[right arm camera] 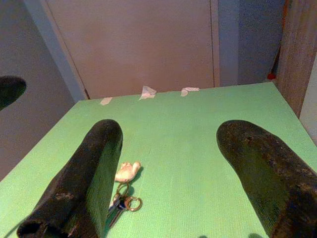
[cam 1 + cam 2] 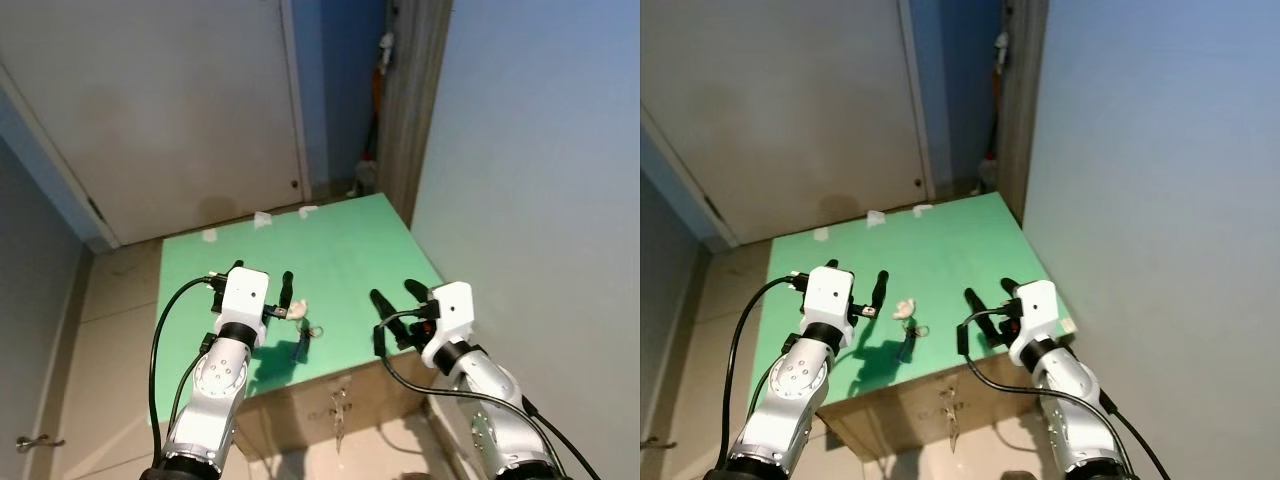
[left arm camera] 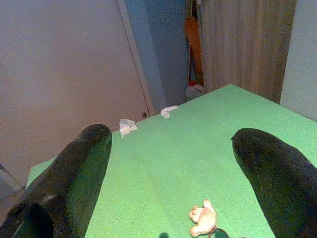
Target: Hang keys on a hook
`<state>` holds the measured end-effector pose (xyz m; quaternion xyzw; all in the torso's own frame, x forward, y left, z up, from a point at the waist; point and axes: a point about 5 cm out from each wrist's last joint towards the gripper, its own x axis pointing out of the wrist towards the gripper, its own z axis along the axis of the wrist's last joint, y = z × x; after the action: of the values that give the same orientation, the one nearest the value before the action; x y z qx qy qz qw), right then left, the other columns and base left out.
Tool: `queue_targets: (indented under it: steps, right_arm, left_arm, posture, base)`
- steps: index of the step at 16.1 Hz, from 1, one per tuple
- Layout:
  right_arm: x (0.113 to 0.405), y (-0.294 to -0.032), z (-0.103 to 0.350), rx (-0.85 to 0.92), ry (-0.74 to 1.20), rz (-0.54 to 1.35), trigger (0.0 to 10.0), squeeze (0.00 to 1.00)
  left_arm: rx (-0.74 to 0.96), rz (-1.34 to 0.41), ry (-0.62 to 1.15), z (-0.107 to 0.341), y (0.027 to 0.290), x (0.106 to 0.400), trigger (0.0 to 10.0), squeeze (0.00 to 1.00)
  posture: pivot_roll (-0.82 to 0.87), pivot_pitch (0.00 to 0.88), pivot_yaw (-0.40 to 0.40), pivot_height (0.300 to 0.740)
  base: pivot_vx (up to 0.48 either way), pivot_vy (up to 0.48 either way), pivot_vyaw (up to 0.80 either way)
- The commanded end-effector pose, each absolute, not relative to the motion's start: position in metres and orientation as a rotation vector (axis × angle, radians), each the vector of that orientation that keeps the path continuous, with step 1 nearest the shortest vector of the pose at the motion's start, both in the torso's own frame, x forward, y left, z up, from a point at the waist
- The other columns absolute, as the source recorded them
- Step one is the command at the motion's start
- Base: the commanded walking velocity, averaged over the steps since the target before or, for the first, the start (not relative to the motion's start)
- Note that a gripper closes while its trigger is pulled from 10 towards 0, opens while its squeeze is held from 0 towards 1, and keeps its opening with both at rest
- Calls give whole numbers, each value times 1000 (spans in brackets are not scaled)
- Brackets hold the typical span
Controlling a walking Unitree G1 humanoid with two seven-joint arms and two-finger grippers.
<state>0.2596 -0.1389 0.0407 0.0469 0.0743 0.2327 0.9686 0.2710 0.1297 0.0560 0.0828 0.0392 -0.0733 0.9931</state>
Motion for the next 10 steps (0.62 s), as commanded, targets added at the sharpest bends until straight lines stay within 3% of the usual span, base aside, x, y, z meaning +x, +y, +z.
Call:
queue_targets:
  steps: [1, 10]
  right_arm:
    - [265, -135, 46, 95, 137, 490, 10000, 0]
    - [263, -134, 40, 88, 165, 503, 10000, 0]
  left_arm:
    - [162, -115, 45, 62, 135, 272, 10000, 0]
    - [182, -99, 48, 65, 137, 278, 10000, 0]
  posture:
    - [-165, 0, 83, 740]
    - [-161, 0, 80, 740]
  base:
    - [0, 0, 0]
    - [480, 0, 0]
